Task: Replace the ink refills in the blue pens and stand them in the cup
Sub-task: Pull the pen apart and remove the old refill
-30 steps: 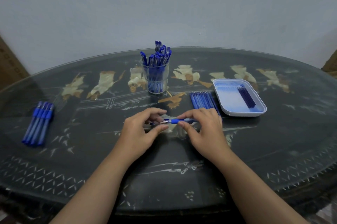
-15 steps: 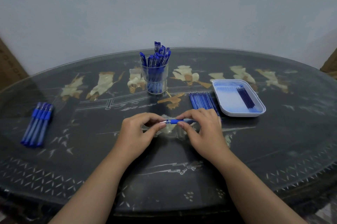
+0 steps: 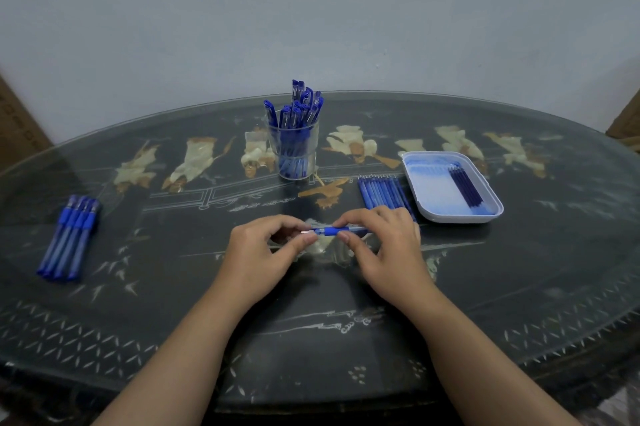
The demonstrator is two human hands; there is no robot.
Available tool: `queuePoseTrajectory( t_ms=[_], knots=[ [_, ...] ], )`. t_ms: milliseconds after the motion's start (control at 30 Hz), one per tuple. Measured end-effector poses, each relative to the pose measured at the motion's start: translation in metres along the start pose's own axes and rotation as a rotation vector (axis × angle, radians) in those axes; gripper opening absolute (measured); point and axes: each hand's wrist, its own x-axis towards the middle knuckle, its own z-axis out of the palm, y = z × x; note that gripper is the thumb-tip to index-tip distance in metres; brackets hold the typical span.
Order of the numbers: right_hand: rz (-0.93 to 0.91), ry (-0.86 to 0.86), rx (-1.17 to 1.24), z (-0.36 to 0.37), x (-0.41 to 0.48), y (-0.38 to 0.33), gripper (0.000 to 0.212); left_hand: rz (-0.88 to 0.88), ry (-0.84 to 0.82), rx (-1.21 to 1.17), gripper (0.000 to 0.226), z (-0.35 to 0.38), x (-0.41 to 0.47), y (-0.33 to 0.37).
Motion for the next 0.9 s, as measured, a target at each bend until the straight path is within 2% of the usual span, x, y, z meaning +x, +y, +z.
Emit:
queuePoseTrajectory(
  t_ms=[67,367,433,533,633,767,900],
  knots=[
    [0.001,-0.001,0.002,0.0,0.0,0.0,0.017,-0.028,0.013,-0.036,0.02,0.0,-0.001,-0.001],
    [0.025,0.012,0.03,0.0,0.001,0.002,0.018,-0.148,0.077,-0.179,0.021,-0.006,0.001,-0.006],
    [0.027,0.014,0.034,0.0,0.0,0.003,0.02,-0.102,0.09,-0.095,0.024,-0.014,0.002,-0.007],
    [0.027,0.014,0.033,0.0,0.0,0.002,0.018,-0.008,0.096,0.195,0.024,-0.029,0.007,-0.013],
    [0.023,0.017,0.026,0.001,0.001,0.002,0.017,-0.087,0.045,0.337,0.021,-0.037,0.011,-0.021],
    [0.024,0.008,0.021,0.0,0.001,0.002,0.014,-0.131,-0.043,0.365,0.016,-0.031,0.011,-0.022],
    [0.032,0.016,-0.004,0.0,0.001,-0.001,0.017,-0.118,-0.032,0.28,0.023,-0.024,0.011,-0.021]
  ],
)
